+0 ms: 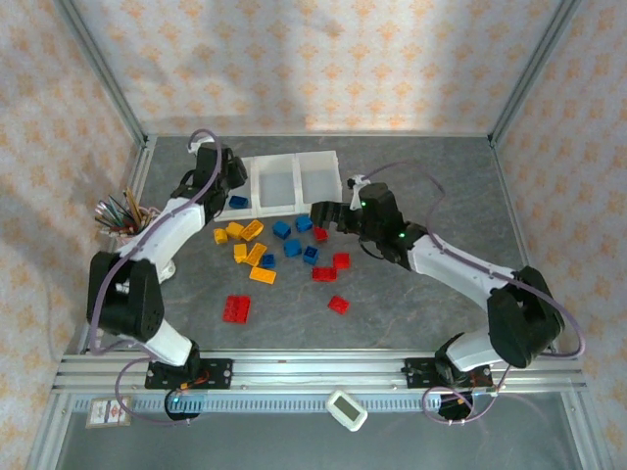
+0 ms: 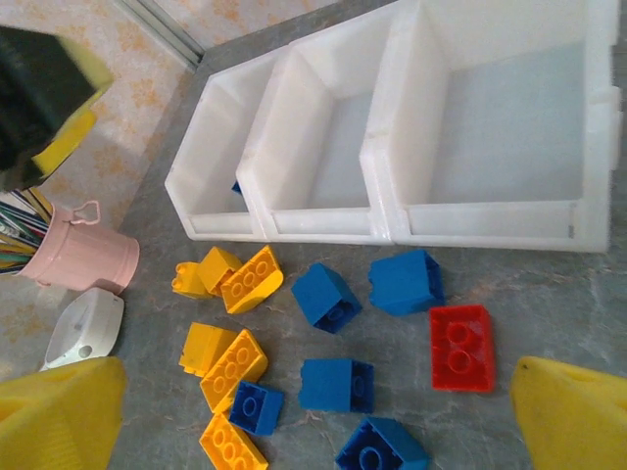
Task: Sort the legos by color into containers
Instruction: Pick up the lego from the center of the table.
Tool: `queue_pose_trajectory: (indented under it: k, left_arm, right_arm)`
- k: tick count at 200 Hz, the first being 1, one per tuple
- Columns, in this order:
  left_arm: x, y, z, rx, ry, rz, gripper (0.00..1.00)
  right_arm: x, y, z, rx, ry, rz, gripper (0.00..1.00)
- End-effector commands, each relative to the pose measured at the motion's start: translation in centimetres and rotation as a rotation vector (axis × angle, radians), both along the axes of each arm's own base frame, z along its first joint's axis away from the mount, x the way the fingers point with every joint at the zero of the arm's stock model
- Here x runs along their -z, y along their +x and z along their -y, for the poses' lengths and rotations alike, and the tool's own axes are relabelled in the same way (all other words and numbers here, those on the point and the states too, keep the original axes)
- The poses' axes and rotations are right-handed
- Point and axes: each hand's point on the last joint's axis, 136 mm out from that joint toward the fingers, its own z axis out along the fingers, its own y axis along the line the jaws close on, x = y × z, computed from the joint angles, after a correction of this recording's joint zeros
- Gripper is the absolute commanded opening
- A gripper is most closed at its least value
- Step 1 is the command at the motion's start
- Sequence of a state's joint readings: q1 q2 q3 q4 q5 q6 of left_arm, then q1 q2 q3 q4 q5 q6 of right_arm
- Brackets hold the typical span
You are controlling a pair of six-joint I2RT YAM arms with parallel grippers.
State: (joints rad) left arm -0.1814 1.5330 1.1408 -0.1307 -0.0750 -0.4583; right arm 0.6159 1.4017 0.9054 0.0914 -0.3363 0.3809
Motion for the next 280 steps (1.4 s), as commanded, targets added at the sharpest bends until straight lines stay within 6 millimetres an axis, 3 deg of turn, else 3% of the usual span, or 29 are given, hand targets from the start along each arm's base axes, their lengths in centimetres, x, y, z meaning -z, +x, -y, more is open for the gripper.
queue_pose_trajectory:
  k: [1, 64, 117, 151, 187, 241, 280]
  left_arm:
    - [1.7, -3.4, 4.0, 0.097, -0.070, -0.063, 0.62]
    - [5.2, -11.6, 13.6, 0.269, -0.152, -0.176, 0.63]
    - [9.2, -14.8, 18.5, 0.319, -0.158, -0.279, 0.67]
    - [11.7, -14.7, 19.4, 0.254, -0.141, -0.319, 0.73]
    - [13.6, -13.2, 20.6, 0.225, -0.148, -0.321, 0.77]
    - [15.0, -11.4, 21.3, 0.213, -0.079, -0.324, 0.75]
    - [15.4, -10.2, 22.2, 0.227, -0.049, -0.327, 0.68]
  right_arm:
    - [1.4, -1.0, 2.1, 0.036, -0.039, -0.037, 1.00]
    - [5.2, -4.2, 4.8, 0.037, -0.074, -0.166, 1.00]
    - [7.0, -5.4, 5.7, 0.033, -0.059, -0.226, 1.00]
    - [7.2, -5.1, 6.4, 0.047, -0.062, -0.221, 1.00]
    - [7.5, -4.8, 6.7, 0.058, -0.070, -0.213, 1.00]
    - [7.6, -4.7, 6.9, 0.059, -0.072, -0.204, 1.00]
    - [7.6, -4.7, 6.9, 0.055, -0.072, -0.203, 1.00]
